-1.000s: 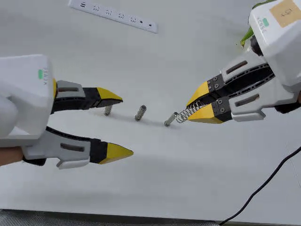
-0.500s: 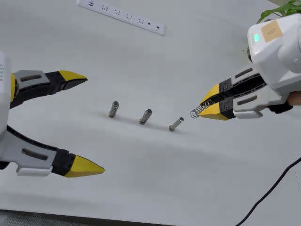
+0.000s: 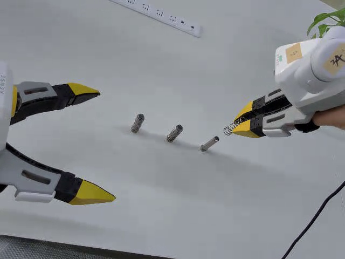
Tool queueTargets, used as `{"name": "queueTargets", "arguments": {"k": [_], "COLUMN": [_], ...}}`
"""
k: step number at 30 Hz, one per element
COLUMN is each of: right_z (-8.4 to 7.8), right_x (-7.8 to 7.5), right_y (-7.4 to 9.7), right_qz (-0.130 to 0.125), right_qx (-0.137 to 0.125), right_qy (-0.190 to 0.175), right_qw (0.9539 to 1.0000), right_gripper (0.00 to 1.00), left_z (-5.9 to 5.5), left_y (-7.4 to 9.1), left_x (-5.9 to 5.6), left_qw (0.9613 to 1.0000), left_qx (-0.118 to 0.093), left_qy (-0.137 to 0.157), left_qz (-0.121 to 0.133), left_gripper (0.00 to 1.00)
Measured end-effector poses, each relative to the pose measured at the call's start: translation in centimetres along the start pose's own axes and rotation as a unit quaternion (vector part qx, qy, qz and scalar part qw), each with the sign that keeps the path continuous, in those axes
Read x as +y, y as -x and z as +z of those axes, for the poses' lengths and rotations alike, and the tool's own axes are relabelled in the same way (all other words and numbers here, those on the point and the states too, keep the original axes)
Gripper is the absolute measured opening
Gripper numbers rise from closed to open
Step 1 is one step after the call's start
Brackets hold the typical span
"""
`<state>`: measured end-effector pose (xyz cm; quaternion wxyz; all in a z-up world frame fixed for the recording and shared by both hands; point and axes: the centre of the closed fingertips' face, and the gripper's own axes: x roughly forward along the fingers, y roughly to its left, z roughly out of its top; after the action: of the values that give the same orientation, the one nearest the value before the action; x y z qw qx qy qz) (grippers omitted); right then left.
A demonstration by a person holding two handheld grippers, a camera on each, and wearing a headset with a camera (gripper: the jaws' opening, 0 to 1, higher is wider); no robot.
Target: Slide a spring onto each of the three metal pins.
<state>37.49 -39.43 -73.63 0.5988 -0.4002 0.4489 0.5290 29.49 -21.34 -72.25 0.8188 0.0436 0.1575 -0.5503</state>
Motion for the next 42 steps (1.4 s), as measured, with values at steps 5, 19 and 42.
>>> {"name": "queueTargets", "arguments": {"k": [5, 19, 42], "right_z": [-0.3, -0.9, -1.2], "right_x": [0.3, 0.2, 0.4], "right_y": [-1.1, -2.5, -3.5], "right_qz": [0.008, 0.014, 0.024], "right_qx": [0.008, 0.015, 0.019], "right_qy": [-0.004, -0.011, -0.011], "right_qw": [0.9999, 0.9997, 0.9995], "right_gripper": [0.06, 0.06, 0.06], "left_z": [0.1, 0.1, 0.0], "left_y": [0.0, -0.2, -0.5], "left_x": [0.2, 0.3, 0.3], "left_qw": [1.0, 0.9999, 0.9996], "left_qx": [-0.004, -0.011, -0.016], "left_qy": [0.005, 0.011, 0.021], "left_qz": [0.002, -0.001, -0.005], "left_gripper": [0.99, 0.99, 0.99]}}
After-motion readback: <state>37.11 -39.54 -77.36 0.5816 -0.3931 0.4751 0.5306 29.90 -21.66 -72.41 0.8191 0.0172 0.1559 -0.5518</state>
